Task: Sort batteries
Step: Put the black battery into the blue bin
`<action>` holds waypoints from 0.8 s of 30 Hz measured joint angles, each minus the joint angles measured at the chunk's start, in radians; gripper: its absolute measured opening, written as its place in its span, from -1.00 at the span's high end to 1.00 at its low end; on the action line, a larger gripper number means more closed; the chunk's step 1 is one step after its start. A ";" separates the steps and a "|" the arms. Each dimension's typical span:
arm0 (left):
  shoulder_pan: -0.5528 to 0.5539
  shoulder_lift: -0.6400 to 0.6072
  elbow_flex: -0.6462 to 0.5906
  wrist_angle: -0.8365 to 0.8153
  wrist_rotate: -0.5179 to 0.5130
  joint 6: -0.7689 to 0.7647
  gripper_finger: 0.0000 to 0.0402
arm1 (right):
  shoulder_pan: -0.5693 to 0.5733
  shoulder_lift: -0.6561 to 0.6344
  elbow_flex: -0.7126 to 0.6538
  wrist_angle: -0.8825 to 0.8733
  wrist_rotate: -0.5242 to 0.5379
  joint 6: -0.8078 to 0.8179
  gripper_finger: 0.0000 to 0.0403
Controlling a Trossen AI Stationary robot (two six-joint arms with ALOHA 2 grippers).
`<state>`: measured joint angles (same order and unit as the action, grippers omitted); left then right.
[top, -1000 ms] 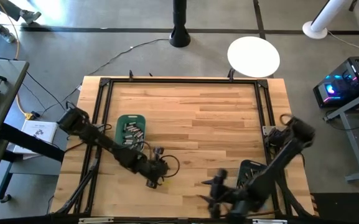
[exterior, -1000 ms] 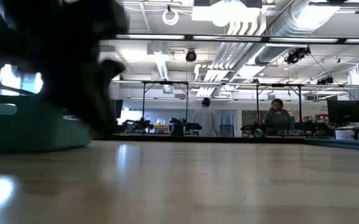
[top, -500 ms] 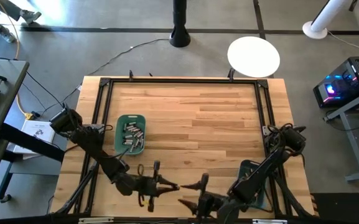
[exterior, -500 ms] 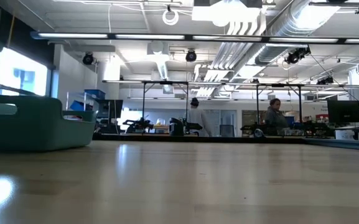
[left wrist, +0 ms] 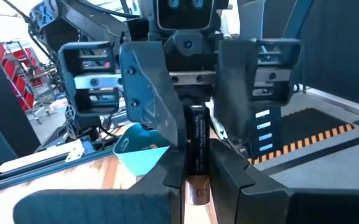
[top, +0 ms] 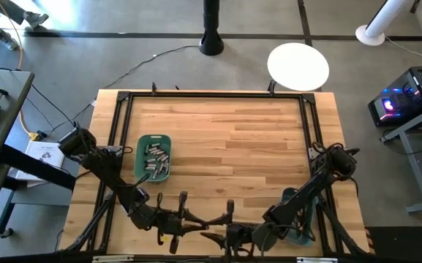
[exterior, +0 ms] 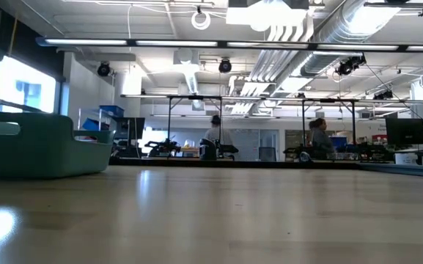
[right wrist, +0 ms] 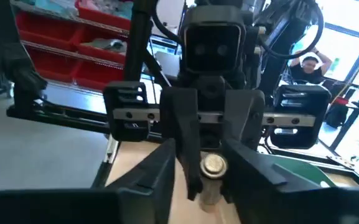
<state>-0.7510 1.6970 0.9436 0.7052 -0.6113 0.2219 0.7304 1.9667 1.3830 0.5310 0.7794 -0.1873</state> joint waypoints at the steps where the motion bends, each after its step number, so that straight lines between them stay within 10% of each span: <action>1: 0.000 0.000 0.000 -0.001 0.000 0.000 0.84 | -0.003 0.000 0.000 -0.004 -0.002 0.002 0.44; 7: -0.004 0.000 0.000 -0.002 -0.005 -0.002 0.84 | 0.004 0.000 0.002 -0.018 0.032 -0.023 0.85; 14: 0.017 0.000 0.002 -0.013 0.037 -0.054 0.63 | 0.046 -0.052 0.002 -0.161 0.142 0.078 0.85; 24: 0.061 -0.002 0.001 -0.174 0.068 -0.233 0.06 | 0.155 -0.277 0.002 -1.241 -0.078 1.172 0.85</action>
<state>-0.6900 1.6955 0.9447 0.5313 -0.5434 -0.0111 0.8854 1.6896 1.3852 -0.7100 0.7010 0.9844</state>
